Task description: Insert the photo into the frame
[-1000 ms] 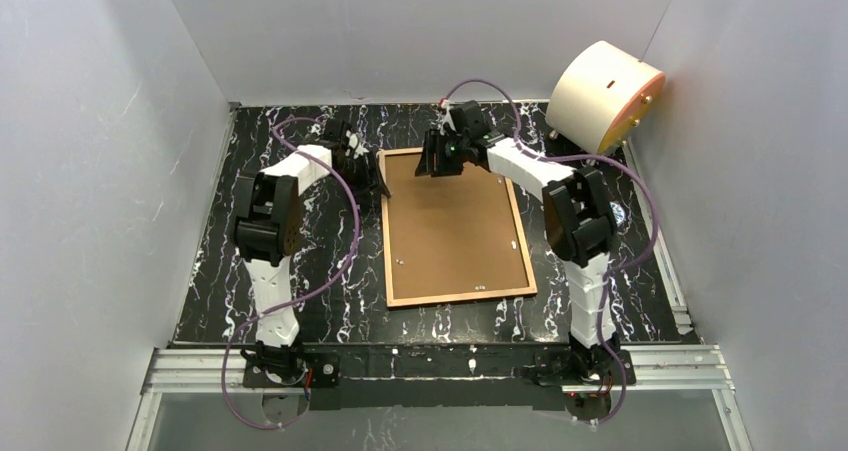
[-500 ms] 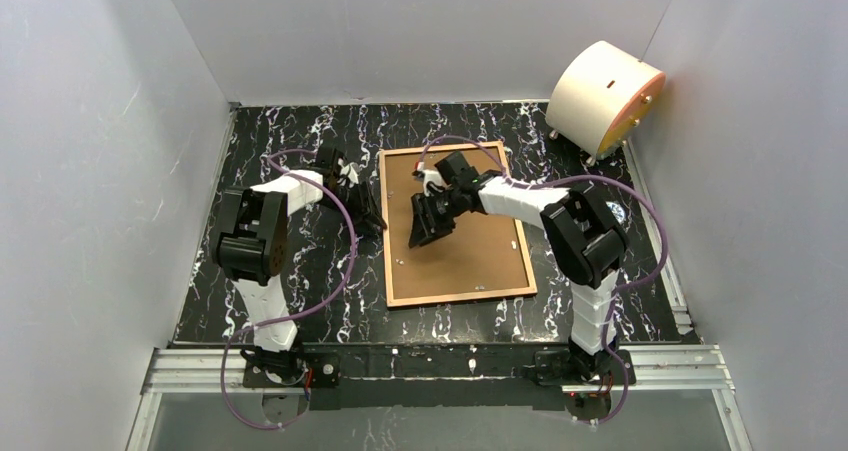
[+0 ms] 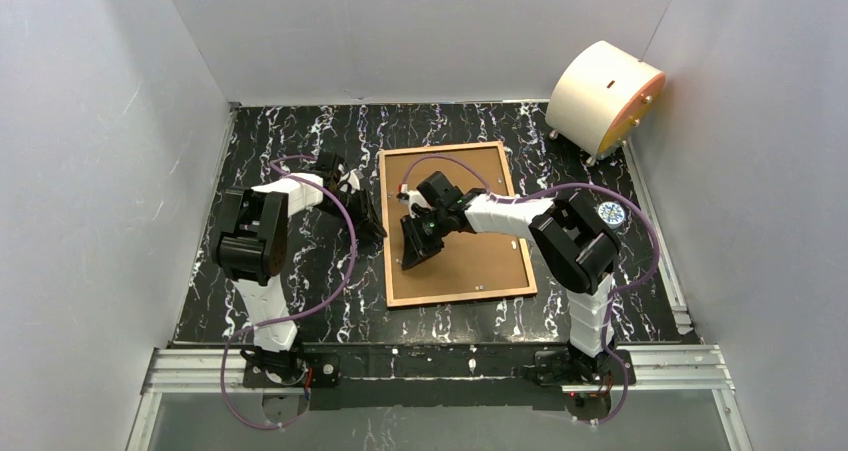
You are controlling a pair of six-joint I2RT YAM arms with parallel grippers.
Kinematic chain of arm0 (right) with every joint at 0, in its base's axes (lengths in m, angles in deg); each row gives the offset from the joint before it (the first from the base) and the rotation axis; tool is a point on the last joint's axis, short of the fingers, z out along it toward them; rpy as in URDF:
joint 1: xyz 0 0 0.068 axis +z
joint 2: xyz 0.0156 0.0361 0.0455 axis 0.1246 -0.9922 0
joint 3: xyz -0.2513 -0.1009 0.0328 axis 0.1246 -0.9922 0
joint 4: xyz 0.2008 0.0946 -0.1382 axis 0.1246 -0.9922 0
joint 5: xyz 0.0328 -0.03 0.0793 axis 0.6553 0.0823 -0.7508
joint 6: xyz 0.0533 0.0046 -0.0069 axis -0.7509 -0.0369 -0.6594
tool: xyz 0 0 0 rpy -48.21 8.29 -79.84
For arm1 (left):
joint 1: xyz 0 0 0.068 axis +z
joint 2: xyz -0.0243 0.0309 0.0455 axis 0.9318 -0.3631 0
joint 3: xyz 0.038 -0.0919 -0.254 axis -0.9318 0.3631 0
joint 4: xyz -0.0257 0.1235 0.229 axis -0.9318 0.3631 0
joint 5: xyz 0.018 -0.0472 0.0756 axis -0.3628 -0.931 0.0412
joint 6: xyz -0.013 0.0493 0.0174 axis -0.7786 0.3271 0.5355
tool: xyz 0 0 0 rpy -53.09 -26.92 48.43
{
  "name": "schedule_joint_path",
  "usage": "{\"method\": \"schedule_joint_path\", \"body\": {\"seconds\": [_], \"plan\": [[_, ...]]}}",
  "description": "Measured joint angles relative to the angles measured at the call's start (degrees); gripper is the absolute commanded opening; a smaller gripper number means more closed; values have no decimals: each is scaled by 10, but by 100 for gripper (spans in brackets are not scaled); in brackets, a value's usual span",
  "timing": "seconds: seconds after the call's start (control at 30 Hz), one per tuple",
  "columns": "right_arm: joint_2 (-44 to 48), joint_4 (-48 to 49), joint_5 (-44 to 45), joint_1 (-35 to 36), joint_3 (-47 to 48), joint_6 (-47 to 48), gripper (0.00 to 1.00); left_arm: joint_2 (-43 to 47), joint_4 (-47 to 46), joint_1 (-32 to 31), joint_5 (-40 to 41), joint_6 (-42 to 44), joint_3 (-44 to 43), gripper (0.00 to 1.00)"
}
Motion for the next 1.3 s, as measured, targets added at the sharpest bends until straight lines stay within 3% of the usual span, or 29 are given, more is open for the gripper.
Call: {"method": "schedule_joint_path", "body": {"seconds": [0.4, 0.53, 1.3], "plan": [[3, 38, 28, 3, -25, -43, 34, 0, 2, 0, 1, -5, 1, 31], [7, 50, 47, 3, -28, -49, 28, 0, 2, 0, 2, -7, 2, 32], [-14, 104, 6, 1, -33, -51, 24, 0, 0, 1, 0, -9, 5, 32]]}}
